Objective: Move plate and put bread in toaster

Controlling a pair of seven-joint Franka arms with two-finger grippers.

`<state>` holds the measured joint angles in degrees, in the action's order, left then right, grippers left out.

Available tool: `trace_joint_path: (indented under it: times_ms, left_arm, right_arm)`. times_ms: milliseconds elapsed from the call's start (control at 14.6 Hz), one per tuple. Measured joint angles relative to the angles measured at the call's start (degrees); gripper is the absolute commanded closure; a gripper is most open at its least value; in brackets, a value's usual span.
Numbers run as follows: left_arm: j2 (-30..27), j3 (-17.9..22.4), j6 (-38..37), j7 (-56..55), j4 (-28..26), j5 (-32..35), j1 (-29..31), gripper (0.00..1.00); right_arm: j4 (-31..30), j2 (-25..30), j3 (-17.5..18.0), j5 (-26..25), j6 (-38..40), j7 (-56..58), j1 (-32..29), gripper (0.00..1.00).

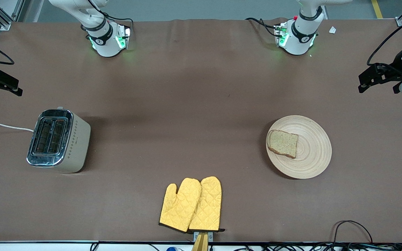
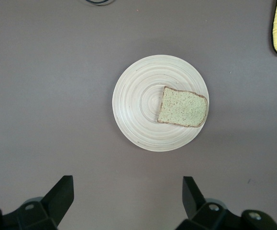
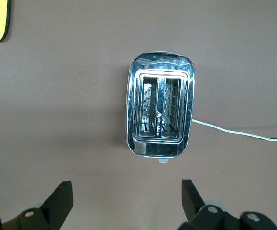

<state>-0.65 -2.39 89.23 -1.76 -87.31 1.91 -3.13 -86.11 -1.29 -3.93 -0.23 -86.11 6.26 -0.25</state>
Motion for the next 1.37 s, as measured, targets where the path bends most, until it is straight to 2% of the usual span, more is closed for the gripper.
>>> trace_joint_path:
  times_ms: [343,549,686,823,960,1097,1371]
  left_arm:
    - [0.4,0.3,0.0,0.1,-0.1,0.0,0.8,0.0]
    - [2.5,0.3,-0.5,0.9,-1.0,-0.2,2.6,0.0]
    - [4.6,0.4,-0.6,1.6,-1.4,-4.1,5.7,0.0]
    - [7.9,0.4,-0.6,6.2,-1.8,-10.7,11.6,0.0]
    - [13.3,0.6,-0.1,14.5,-2.2,-16.8,18.4,0.0]
    - [21.0,0.6,1.8,23.5,-2.6,-22.0,23.6,0.0]
    - [39.6,0.6,7.3,39.3,-0.1,-31.8,27.3,0.0]
  right_arm:
    - [0.0,0.0,0.0,0.0,0.0,0.0,0.0,0.0]
    - [0.0,0.0,0.0,0.0,0.0,0.0,0.0,0.0]
    - [0.0,0.0,0.0,0.0,0.0,0.0,0.0,0.0]
    - [0.0,0.0,0.0,0.0,0.0,0.0,0.0,0.0]
    - [0.1,0.0,0.0,0.1,0.0,0.0,0.1,0.0]
    - [0.1,0.0,0.2,0.1,0.0,0.0,0.1,0.0]
    - [0.1,-0.1,0.4,0.3,0.1,0.0,0.4,0.0]
